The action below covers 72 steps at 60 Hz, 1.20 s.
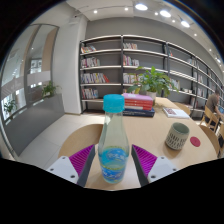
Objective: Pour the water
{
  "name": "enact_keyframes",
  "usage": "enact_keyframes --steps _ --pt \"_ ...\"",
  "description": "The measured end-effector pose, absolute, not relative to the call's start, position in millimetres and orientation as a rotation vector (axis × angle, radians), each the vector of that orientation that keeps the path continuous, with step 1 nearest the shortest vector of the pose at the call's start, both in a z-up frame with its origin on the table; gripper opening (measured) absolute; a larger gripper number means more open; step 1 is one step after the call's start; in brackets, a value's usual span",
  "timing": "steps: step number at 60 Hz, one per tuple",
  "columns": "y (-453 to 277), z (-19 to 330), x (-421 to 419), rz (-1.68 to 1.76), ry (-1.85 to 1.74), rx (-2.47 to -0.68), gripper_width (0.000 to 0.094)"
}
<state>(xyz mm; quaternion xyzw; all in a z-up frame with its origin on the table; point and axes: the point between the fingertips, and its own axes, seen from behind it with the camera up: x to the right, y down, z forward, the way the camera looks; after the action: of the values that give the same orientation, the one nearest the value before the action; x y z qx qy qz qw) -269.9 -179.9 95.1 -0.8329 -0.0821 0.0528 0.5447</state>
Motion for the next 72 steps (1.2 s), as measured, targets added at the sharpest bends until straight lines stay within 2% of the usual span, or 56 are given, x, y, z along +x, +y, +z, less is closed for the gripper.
enact_keyframes --steps 4,8,12,22,31,42,56,57,64,65,72 --pt "-170.4 89.2 -276.9 0.115 -0.223 -1.955 0.0694" --pt "-162.6 88.7 -278.9 0.111 -0.235 -1.915 0.0555" --pt "-160.9 90.8 -283.2 0.145 -0.222 -1.888 0.0529" --pt "-151.9 92.1 -288.2 0.164 -0.22 -1.851 0.0377" --pt "-142.0 93.1 -291.9 0.223 -0.227 -1.866 0.036" --pt "-113.3 122.8 -280.8 0.46 -0.055 -1.86 0.0359" --pt "-70.5 167.7 -224.1 0.887 0.412 -1.804 0.0361" --pt "-70.7 181.2 -221.0 0.922 0.454 -1.802 0.0362" --pt "-48.0 185.1 -188.7 1.19 0.731 -1.691 0.0364" --pt "-53.1 195.7 -188.1 1.22 0.775 -1.683 0.0364" --pt "-37.0 188.4 -165.3 1.428 1.021 -1.588 0.0365"
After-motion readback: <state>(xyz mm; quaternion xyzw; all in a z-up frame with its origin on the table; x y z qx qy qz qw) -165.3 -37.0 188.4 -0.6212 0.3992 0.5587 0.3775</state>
